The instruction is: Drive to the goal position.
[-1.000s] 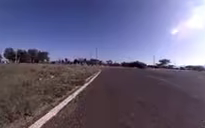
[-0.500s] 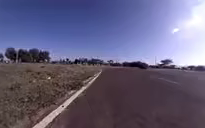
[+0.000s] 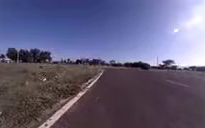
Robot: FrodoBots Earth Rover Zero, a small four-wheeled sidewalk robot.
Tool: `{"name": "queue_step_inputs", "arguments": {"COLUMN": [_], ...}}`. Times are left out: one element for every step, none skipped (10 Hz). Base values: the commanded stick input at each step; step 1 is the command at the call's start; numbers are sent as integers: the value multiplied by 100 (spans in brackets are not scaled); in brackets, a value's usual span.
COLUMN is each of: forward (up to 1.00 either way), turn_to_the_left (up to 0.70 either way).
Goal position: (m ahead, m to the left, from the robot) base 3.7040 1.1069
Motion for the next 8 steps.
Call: {"name": "queue_step_inputs", "arguments": {"forward": [100, 100, 100, 100, 100, 100, 100, 100], "turn_to_the_left": [0, 0, 0, 0, 0, 0, 0, 0]}}
